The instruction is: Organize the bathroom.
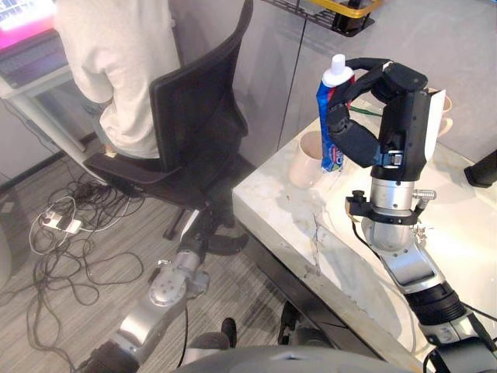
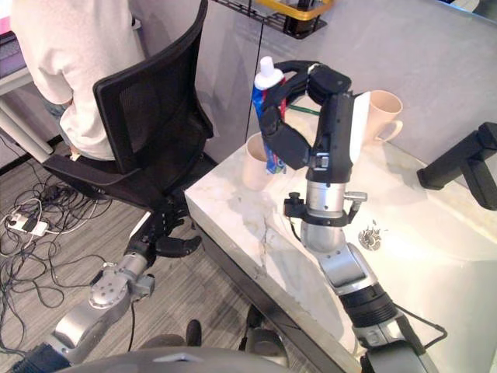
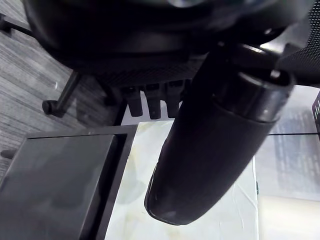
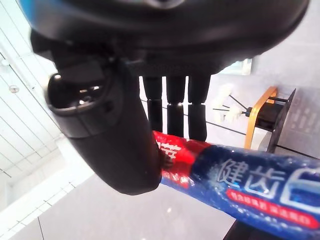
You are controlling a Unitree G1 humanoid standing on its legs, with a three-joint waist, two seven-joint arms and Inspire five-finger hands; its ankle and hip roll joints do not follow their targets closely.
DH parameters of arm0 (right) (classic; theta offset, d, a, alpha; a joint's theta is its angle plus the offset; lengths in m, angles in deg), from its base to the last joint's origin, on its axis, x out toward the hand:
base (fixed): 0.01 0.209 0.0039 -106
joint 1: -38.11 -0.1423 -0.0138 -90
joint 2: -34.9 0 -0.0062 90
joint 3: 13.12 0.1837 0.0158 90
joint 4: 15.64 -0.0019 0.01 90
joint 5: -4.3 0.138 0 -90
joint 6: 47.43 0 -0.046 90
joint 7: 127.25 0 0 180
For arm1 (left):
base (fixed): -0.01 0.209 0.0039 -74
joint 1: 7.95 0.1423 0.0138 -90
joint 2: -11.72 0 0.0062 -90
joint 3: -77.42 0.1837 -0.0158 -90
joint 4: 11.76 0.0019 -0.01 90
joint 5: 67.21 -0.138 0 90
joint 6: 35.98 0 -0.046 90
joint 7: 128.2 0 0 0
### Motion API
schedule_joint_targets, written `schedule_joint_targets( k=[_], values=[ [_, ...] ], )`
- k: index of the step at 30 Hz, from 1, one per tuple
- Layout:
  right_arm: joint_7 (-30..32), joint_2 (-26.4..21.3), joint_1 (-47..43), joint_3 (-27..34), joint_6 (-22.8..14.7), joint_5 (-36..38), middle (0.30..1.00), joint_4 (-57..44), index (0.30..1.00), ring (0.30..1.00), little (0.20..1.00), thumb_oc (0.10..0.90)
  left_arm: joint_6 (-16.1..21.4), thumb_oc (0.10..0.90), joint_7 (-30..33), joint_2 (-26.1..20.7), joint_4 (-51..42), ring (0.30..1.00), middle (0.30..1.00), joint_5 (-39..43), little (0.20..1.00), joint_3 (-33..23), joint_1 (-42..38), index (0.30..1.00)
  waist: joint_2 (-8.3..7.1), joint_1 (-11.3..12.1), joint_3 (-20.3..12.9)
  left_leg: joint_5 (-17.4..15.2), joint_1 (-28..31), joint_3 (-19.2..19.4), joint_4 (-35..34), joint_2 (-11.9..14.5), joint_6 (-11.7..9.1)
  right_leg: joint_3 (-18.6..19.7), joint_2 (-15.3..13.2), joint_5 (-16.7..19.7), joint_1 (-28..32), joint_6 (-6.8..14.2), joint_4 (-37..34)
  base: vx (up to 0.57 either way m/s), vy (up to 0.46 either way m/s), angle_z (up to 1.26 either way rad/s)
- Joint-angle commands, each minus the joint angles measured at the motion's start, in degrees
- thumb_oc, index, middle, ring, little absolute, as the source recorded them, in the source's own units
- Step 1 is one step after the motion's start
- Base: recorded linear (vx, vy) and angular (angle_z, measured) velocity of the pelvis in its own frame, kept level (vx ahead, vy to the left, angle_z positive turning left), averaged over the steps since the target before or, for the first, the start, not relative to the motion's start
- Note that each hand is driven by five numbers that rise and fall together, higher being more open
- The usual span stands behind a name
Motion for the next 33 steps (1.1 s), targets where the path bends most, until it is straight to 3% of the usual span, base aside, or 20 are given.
schedule_joint_targets(
  k=[1, 11, 14, 15, 16, 18, 19, 20, 22, 26, 33],
  values=[
    [5.6, -3.6, -9.2, 0.9, -6.0, -2.4, 0.300, -4.8, 0.300, 0.300, 0.300, 0.400, 5.9, 0.800, 0.2, -0.4, -5.4, 0.900, 0.900, -0.4, 0.900, 1.6, -4.8, 0.900, 0.58, 1.1, -4.1, -5.3, -0.2, 4.7, 2.4, -1.3, 0.2, -2.0, 1.4, -10.1, 6.0, 5.5, 1.4, 0.05, -0.008, 0.01],
    [12.2, -4.1, -13.7, 0.9, -4.6, -7.6, 0.300, -1.6, 0.300, 0.300, 0.300, 0.400, 7.1, 0.800, 0.3, -1.7, -5.1, 0.900, 0.900, 0.6, 0.900, 2.0, -4.1, 0.900, 0.99, 2.5, -4.1, -5.3, -0.6, 2.9, 2.3, -1.8, 0.5, -2.8, 0.8, -10.9, 5.8, 5.5, 2.8, 0.03, -0.003, 0.03],
    [13.4, -4.3, -15.4, -0.3, -3.2, -9.1, 0.300, -0.5, 0.300, 0.300, 0.300, 0.400, 7.3, 0.800, 0.4, -2.5, -5.0, 0.900, 0.900, 0.8, 0.900, 2.4, -4.8, 0.900, 1.76, 2.7, -3.4, -5.3, -1.0, 2.3, 2.8, -1.8, 1.7, -4.0, -1.1, -12.1, 2.6, 6.1, 12.2, -0.02, 0.017, 0.00],
    [14.1, -4.6, -15.9, -0.8, -2.2, -9.5, 0.300, -0.3, 0.300, 0.300, 0.300, 0.400, 7.1, 0.800, -0.2, -2.7, -4.6, 0.900, 0.900, 0.3, 0.900, 2.7, -5.6, 0.900, 2.27, 1.9, -2.3, -5.3, -1.1, 1.1, 3.1, -1.7, 2.4, -2.1, -2.2, -12.1, -2.8, 6.7, 21.7, -0.01, 0.011, 0.08],
    [14.4, -4.5, -15.7, -0.8, -2.3, -9.7, 0.300, 0.2, 0.300, 0.300, 0.300, 0.400, 6.8, 0.800, -0.5, -2.7, -4.5, 0.900, 0.900, 0.2, 0.900, 3.1, -6.0, 0.900, 2.31, 1.4, -1.8, -5.4, -1.1, 0.1, 3.4, -1.7, 2.4, -0.7, -2.1, -11.1, -4.8, 6.8, 23.0, 0.07, -0.093, 0.22],
    [15.6, -4.5, -15.3, -0.2, -3.0, -10.2, 0.300, 2.8, 0.300, 0.300, 0.300, 0.400, 6.2, 0.800, -1.3, -3.0, -3.6, 0.900, 0.900, 1.6, 0.900, 4.0, -7.5, 0.900, 1.44, -0.2, -0.5, -5.7, -0.8, -2.3, 4.2, -2.0, 1.8, 3.1, -0.8, -10.2, -7.0, 6.7, 18.4, 0.15, -0.183, 0.35],
    [15.4, -4.4, -14.8, 0.3, -3.2, -9.8, 0.300, 3.4, 0.300, 0.300, 0.300, 0.400, 6.4, 0.800, -2.7, -2.9, -3.4, 0.900, 0.900, 1.6, 0.900, 3.6, -7.9, 0.900, 0.98, -1.3, 0.1, -6.7, -0.2, -4.0, 4.9, -2.4, 1.6, 5.1, -0.8, -7.3, -7.0, 7.4, 13.1, 0.15, -0.154, 0.54],
    [15.5, -4.0, -14.2, 0.8, -2.9, -10.2, 0.300, 3.7, 0.300, 0.300, 0.300, 0.400, 6.2, 0.800, -3.7, -3.3, -4.0, 0.900, 0.900, 1.8, 0.900, 3.2, -7.9, 0.900, 1.00, -1.8, 0.6, -7.3, 0.0, -4.8, 6.2, -2.6, 1.6, 7.4, 0.1, -6.5, -8.0, 7.2, 14.6, 0.16, -0.179, 0.80],
    [13.9, -2.9, -12.7, 1.7, -5.2, -9.1, 0.300, 4.7, 0.300, 0.300, 0.300, 0.400, 6.7, 0.800, -4.0, -3.6, -3.8, 0.900, 0.900, 1.8, 0.900, 1.6, -6.9, 0.900, 0.97, -1.7, 0.7, -7.8, 0.6, -4.2, 5.6, -1.9, 1.4, 5.3, -0.2, -6.6, -7.2, 7.2, 12.2, 0.09, -0.129, 0.74],
    [12.0, -2.8, -12.5, 0.7, -2.4, -7.7, 0.300, 3.8, 0.300, 0.300, 0.300, 0.400, 7.6, 0.800, -4.2, -2.8, -3.2, 0.900, 0.900, 3.1, 0.900, 1.2, -6.7, 0.900, 1.02, -1.3, -1.3, -7.8, 0.8, -2.7, 5.0, -1.1, 0.2, 4.2, 0.9, -7.0, -1.9, 5.8, 5.2, 0.06, -0.081, 0.29],
    [13.7, -3.4, -9.6, 1.4, -0.1, -7.7, 0.300, 1.1, 0.300, 0.300, 0.300, 0.400, 7.5, 0.800, -3.1, -2.4, -4.3, 0.900, 0.900, 2.8, 0.900, 0.9, -3.8, 0.900, 1.38, -1.4, -2.5, -8.3, 0.3, -0.7, 6.4, -1.1, -0.2, 4.7, 1.8, -7.4, 1.5, 5.2, 1.6, 0.07, -0.041, -0.09]
  ],
)
